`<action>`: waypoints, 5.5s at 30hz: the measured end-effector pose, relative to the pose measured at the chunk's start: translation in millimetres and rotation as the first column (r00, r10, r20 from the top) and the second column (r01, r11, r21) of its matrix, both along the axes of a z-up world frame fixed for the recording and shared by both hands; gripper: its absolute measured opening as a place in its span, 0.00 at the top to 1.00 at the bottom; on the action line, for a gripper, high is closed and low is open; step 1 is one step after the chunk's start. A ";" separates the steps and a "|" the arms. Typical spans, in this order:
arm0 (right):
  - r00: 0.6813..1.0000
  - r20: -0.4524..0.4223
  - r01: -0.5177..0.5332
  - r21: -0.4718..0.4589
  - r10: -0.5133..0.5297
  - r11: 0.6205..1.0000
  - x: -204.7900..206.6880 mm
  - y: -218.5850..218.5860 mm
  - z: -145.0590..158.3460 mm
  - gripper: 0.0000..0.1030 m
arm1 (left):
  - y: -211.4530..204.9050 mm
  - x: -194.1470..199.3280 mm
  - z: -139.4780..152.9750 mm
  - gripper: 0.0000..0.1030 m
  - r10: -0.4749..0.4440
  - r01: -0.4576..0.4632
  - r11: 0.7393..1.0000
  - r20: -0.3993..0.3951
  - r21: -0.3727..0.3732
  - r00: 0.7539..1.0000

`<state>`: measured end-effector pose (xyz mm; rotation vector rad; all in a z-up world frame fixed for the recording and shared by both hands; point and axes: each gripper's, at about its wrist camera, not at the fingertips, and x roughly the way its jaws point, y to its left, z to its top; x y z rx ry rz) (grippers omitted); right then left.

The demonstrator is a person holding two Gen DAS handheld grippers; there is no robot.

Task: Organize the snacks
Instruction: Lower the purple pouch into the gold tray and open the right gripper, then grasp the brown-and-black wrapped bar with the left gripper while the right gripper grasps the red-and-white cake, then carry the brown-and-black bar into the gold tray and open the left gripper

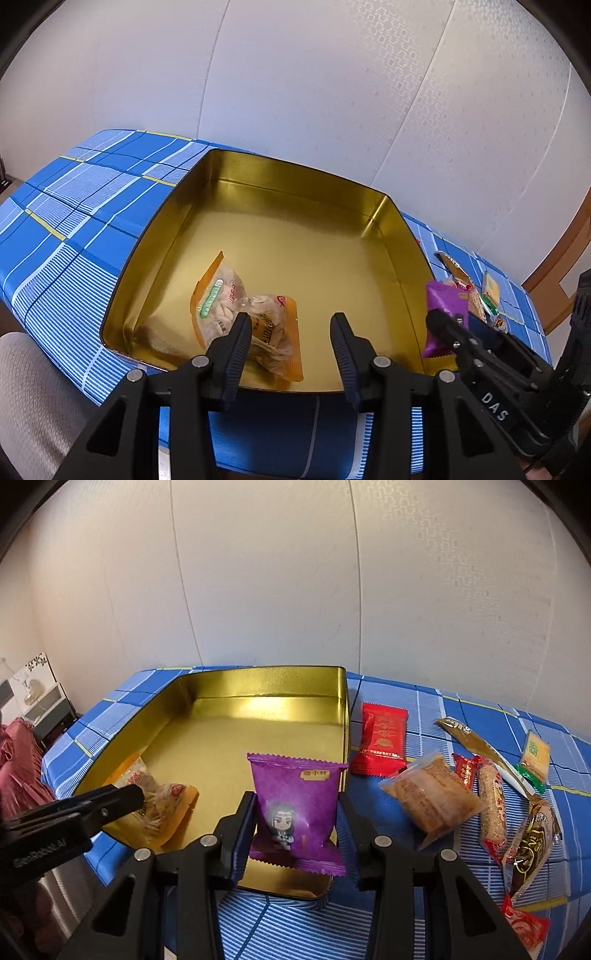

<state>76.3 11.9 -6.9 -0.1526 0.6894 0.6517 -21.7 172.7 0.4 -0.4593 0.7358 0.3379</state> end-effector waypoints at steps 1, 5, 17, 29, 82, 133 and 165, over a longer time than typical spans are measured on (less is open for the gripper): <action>1.000 0.001 -0.001 -0.003 0.001 1.000 0.2 0.3 -1.2 0.58 | -0.1 0.0 -0.1 0.57 0.000 0.000 1.000 -0.001 0.000 1.000; 1.000 0.030 0.003 -0.023 -0.002 1.000 -0.2 1.9 -2.7 0.57 | -0.7 -0.3 -0.1 0.57 0.002 -0.002 1.000 0.001 -0.004 1.000; 0.994 0.021 0.106 0.094 -0.109 0.990 -1.4 -47.5 13.9 0.46 | -3.4 -2.2 -0.2 0.57 -0.030 0.031 0.999 0.027 -0.031 0.999; 0.963 -0.104 0.260 0.095 -0.251 0.961 -3.8 -118.6 -1.6 0.44 | -28.1 0.5 3.4 0.57 -0.143 0.144 0.989 0.058 -0.027 0.988; 0.766 -0.180 0.616 -0.067 -0.617 0.785 65.3 -252.5 -34.0 0.57 | -125.1 27.4 18.4 0.56 -0.461 0.459 0.884 -0.005 0.090 0.888; 0.646 -0.156 0.757 0.009 -0.747 0.653 71.3 -277.0 -39.8 0.60 | -295.4 176.8 -43.9 0.60 -0.799 0.835 0.519 -0.245 0.181 0.550; 0.681 -0.113 0.729 0.006 -0.724 0.684 69.0 -273.0 -35.6 0.60 | -220.7 106.2 -2.7 0.69 -0.718 0.718 0.696 0.047 0.001 0.695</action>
